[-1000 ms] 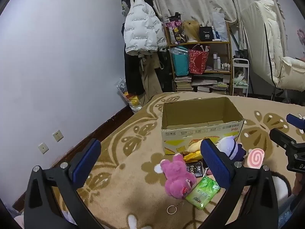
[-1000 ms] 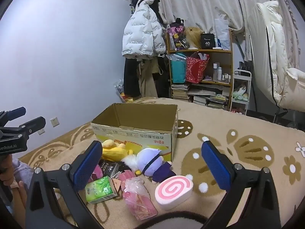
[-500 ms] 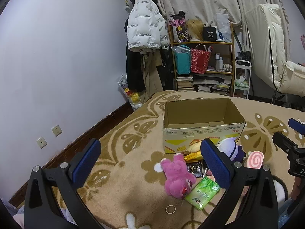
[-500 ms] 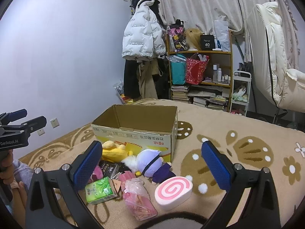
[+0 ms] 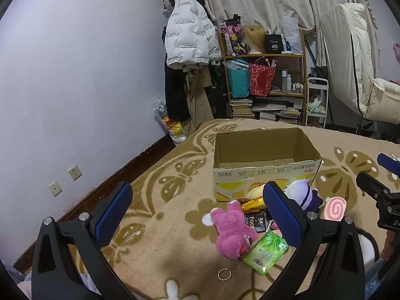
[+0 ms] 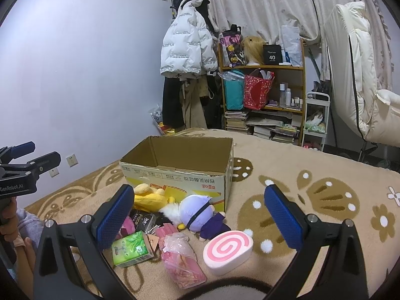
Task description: Organize soft objects
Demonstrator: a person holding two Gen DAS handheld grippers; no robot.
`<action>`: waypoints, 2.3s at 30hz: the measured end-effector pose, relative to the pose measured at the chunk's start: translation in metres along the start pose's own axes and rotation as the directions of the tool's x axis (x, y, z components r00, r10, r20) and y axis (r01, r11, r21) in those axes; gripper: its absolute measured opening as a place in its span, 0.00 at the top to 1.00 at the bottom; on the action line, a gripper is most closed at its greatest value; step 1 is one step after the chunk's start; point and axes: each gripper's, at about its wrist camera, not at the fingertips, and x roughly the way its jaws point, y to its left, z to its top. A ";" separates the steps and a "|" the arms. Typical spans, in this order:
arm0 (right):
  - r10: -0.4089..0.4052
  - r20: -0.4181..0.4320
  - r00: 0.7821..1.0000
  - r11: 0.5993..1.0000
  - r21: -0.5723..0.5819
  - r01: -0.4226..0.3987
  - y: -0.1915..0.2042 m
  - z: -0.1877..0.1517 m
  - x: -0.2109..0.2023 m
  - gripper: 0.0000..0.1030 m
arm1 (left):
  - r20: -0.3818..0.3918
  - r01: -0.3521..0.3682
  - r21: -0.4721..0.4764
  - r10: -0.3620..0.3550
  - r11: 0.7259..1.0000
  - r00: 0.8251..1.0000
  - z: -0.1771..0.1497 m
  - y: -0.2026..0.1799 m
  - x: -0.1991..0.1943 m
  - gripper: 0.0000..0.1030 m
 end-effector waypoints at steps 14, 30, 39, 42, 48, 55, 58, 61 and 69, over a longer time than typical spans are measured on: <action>0.000 -0.009 1.000 1.000 -0.002 0.000 0.003 0.000 0.001 0.00 | 0.002 0.000 0.002 0.000 1.000 1.000 -0.002 -0.001 -0.001 0.00; 0.001 -0.016 1.000 1.000 0.000 -0.001 0.005 -0.001 0.003 0.00 | 0.004 -0.005 0.030 0.005 1.000 1.000 0.000 -0.004 -0.002 0.00; 0.000 -0.017 1.000 1.000 0.000 0.000 0.005 -0.001 0.003 0.00 | 0.001 0.000 0.034 0.000 0.999 1.000 0.001 -0.005 -0.002 0.00; -0.002 -0.019 1.000 1.000 -0.001 0.002 0.005 -0.001 0.003 0.00 | 0.006 0.005 0.039 -0.005 0.999 1.000 0.002 -0.006 -0.003 0.00; 0.000 -0.018 1.000 1.000 0.000 0.000 0.005 -0.002 0.003 0.00 | 0.007 0.005 0.043 -0.005 0.999 1.000 0.003 -0.008 -0.003 0.00; 0.001 -0.019 1.000 1.000 0.000 -0.001 0.005 -0.001 0.004 0.00 | -0.004 0.003 0.051 -0.003 0.999 1.000 0.004 -0.009 -0.002 0.00; 0.002 -0.019 1.000 1.000 0.001 -0.002 0.005 -0.001 0.004 0.00 | -0.020 0.002 0.058 -0.001 0.998 1.000 0.004 -0.011 0.002 0.00; 0.000 -0.022 1.000 1.000 0.002 0.000 0.005 -0.001 0.005 0.00 | -0.051 0.021 0.061 -0.018 0.998 0.999 0.004 -0.012 0.007 0.00; -0.040 -0.115 0.993 0.998 0.045 0.046 0.005 -0.013 0.025 0.00 | -0.147 0.079 0.037 -0.072 0.996 0.986 0.005 -0.018 0.030 0.00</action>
